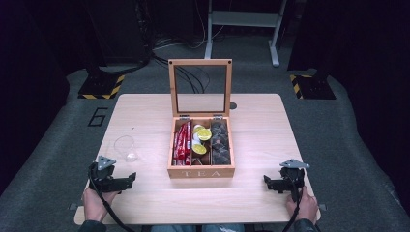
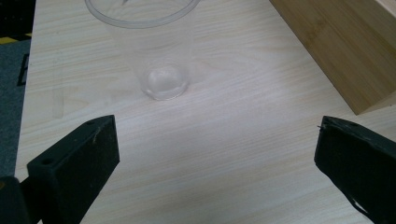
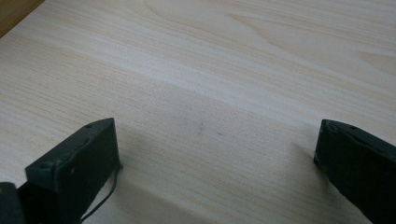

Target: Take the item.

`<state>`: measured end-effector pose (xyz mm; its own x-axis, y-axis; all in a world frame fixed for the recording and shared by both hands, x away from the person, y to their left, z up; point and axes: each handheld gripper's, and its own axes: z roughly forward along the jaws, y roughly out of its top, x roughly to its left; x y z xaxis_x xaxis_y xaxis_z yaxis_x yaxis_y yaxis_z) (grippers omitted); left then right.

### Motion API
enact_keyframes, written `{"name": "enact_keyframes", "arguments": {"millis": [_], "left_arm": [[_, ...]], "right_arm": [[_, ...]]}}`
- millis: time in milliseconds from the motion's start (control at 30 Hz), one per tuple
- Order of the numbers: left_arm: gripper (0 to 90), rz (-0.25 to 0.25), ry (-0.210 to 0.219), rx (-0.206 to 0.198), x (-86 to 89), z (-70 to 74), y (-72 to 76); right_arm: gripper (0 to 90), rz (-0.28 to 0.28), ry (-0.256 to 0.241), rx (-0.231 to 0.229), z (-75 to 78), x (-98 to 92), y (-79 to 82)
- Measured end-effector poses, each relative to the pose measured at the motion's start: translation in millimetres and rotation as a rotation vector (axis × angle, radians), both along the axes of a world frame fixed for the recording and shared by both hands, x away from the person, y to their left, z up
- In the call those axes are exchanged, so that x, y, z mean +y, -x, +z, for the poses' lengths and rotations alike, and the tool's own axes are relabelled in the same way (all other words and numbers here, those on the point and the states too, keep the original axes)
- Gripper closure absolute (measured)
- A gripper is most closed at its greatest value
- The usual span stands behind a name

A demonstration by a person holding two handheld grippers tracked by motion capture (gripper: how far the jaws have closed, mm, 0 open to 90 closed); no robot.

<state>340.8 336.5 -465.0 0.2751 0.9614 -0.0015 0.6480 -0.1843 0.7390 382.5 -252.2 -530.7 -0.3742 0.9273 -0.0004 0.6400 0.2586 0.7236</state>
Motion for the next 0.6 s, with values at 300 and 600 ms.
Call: {"name": "enact_keyframes", "arguments": {"millis": [300, 600], "left_arm": [[0.0, -0.022, -0.004, 0.008, -1.6, 2.2, -1.2], [0.0, -0.064, -0.02, -0.007, -14.0, 16.4, -7.4]], "right_arm": [[0.0, 0.001, -0.001, 0.004, 0.3, 0.0, 0.0], [0.0, 0.001, 0.0, 0.006, 0.4, -0.2, -0.1]]}}
